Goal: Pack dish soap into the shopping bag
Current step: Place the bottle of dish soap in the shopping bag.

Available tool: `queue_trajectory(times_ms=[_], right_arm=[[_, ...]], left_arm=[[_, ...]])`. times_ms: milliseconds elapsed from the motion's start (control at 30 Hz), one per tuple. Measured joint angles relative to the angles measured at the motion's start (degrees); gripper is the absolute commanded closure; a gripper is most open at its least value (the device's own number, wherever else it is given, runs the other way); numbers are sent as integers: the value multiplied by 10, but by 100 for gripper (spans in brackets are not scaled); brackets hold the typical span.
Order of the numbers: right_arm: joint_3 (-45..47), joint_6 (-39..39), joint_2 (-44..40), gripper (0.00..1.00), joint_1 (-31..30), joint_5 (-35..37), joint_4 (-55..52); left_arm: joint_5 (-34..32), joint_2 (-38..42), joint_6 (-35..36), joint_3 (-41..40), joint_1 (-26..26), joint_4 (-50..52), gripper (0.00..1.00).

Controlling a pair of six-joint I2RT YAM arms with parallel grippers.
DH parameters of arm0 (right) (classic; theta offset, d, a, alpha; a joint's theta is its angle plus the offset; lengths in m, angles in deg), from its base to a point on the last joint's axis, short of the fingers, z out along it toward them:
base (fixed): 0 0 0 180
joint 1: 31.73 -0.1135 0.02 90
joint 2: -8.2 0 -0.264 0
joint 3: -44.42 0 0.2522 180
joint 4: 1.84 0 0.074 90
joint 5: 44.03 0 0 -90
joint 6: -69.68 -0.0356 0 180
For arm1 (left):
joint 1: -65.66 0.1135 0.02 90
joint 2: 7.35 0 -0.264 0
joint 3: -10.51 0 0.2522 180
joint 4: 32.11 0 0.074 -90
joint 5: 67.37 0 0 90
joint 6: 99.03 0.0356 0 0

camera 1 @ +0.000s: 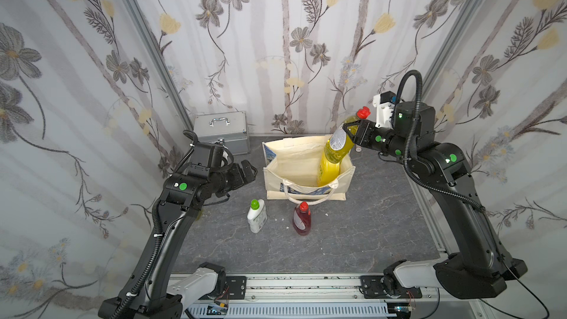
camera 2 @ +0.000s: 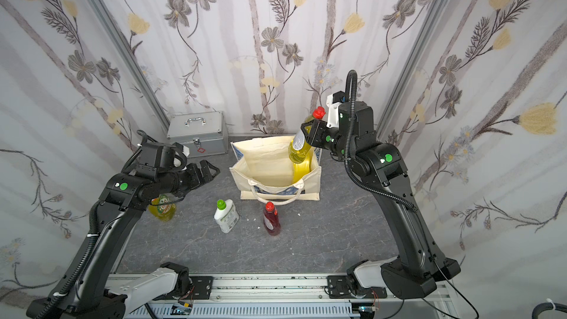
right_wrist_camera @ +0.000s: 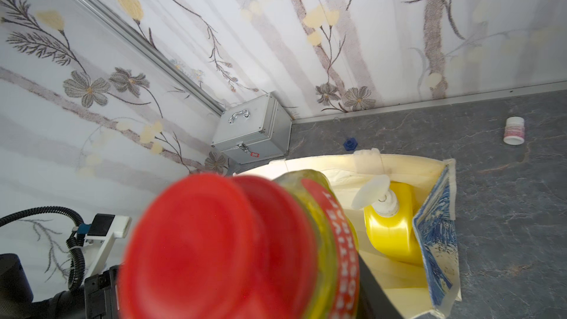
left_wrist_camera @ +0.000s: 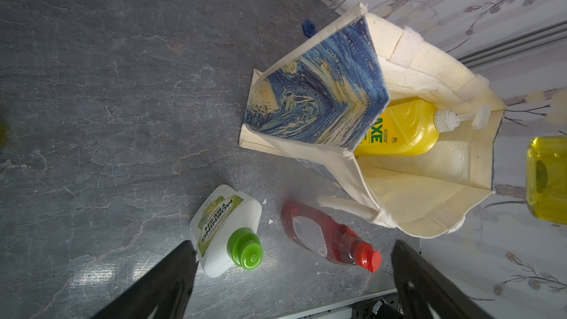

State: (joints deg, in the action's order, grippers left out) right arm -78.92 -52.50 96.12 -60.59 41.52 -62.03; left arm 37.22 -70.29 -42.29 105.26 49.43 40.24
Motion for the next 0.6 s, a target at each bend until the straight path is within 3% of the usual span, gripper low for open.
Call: queue_trajectory(times_ms=[167, 600], right_arm=[[0, -2, 25, 56, -26, 0, 22], [93, 4, 42, 56, -57, 33, 73]], left_arm=[[3, 2, 0, 0, 1, 0, 0], [118, -4, 21, 6, -10, -55, 0]])
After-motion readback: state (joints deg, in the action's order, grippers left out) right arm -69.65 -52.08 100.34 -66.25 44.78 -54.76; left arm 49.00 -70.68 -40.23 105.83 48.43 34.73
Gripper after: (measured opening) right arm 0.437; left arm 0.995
